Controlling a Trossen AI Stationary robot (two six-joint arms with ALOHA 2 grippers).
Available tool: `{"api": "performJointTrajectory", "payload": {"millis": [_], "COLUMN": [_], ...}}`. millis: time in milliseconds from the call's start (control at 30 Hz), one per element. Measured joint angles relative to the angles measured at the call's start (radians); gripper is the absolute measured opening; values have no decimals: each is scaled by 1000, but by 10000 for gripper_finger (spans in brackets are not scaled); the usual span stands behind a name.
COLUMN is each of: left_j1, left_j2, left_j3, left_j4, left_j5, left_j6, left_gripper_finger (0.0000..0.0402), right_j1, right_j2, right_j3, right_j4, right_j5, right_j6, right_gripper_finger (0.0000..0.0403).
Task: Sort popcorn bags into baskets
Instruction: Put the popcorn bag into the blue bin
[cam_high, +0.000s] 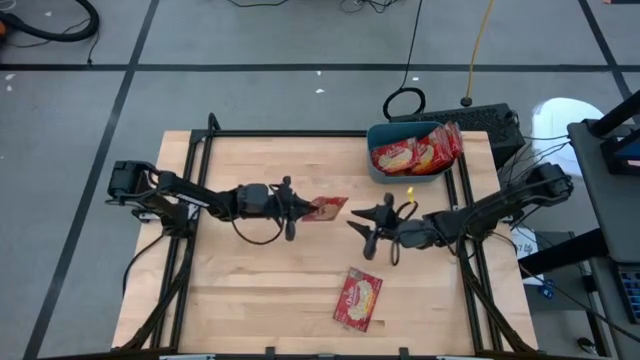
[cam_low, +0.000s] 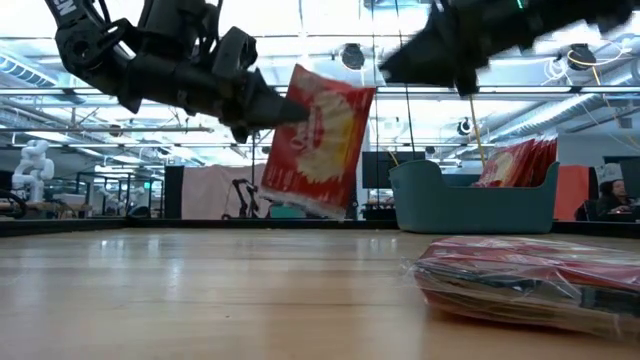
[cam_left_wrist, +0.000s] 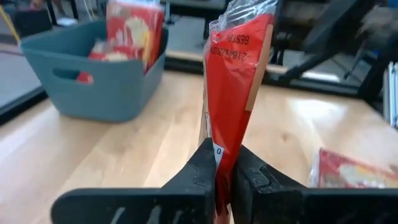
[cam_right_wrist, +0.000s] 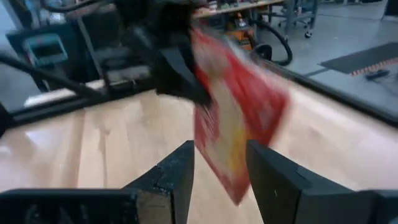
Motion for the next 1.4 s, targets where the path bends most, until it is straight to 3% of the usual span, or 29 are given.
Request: {"api": "performJointTrajectory", "payload": {"millis": [133,233,400,600,733,900,1400], "left_j1": [6,4,-4,-13,-26,-40,-39], "left_j2": [0,0,0,0,0,0,0], "left_j3": [0,0,0,0,0,0,0], "left_j4": [-53,-69,-75,-113,-135,-142,-144], "left_j5": [4,4,50,62,63,62,62], "left_j6": [20,51,98,102,102,106,106], "left_gripper_finger": [29,38,26,22,38,31,33], "right_j1": [-10,-33,-89,-181,-207,-225,-268], "right_j2": [12,38,123,250,309,317,457], "right_j3": [258,430,609,748,819,853,851], "right_j4": [-397,-601,-744,-855,-975,-1039,-1072], "right_j5": [-2,-5,-82,-324,-404,-506,-536], "right_j6": [-47,-112,-192,-149,-180,-206,-299], "right_gripper_finger": [139,145,179,246,272,277,209]}}
